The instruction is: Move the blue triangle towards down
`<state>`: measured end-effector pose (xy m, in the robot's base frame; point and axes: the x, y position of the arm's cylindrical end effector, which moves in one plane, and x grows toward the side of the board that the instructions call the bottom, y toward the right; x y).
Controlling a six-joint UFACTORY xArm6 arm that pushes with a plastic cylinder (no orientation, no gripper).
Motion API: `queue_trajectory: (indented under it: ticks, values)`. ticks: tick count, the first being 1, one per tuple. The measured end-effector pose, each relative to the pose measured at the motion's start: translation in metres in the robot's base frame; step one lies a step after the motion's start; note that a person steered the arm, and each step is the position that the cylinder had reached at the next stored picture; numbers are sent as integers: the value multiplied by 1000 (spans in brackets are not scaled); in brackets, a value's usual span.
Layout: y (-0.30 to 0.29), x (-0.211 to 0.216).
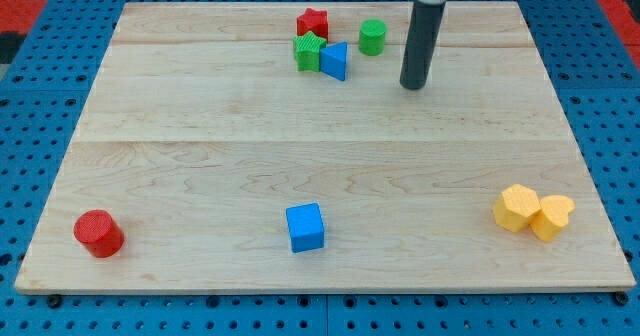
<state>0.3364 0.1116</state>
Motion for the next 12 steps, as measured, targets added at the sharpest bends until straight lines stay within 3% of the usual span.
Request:
queue_trajectory:
  ticks: [1, 4, 12]
  values:
    - [-5, -43]
    - [-91, -52]
    - [-173, 87]
